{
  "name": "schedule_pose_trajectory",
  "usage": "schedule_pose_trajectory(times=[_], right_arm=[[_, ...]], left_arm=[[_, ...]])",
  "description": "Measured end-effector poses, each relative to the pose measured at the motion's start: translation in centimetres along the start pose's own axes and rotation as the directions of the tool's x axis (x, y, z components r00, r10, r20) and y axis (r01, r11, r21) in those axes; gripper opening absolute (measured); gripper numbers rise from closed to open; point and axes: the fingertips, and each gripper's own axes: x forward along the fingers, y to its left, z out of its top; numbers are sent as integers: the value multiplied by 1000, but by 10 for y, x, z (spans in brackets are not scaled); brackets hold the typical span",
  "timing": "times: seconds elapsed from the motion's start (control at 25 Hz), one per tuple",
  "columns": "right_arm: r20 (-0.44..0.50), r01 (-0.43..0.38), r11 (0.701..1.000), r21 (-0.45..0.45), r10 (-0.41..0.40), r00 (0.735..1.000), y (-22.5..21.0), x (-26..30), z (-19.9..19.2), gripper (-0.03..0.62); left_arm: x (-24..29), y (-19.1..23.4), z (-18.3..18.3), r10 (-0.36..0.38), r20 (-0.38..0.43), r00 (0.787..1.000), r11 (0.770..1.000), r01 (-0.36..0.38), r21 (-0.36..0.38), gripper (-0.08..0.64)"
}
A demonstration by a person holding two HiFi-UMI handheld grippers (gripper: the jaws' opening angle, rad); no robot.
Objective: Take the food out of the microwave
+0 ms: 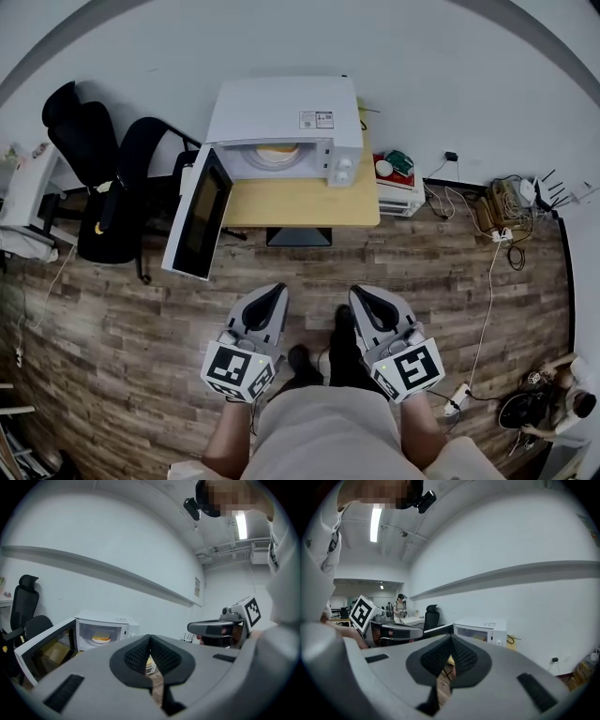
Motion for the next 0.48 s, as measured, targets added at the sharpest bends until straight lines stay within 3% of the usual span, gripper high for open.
schedule_pose_trajectory(times=[0.48], right_arm=[[27,-91,996,-23,92,995,-67,51,25,-2]], left_arm=[[75,4,23,58,4,998,998,-58,-6,8]])
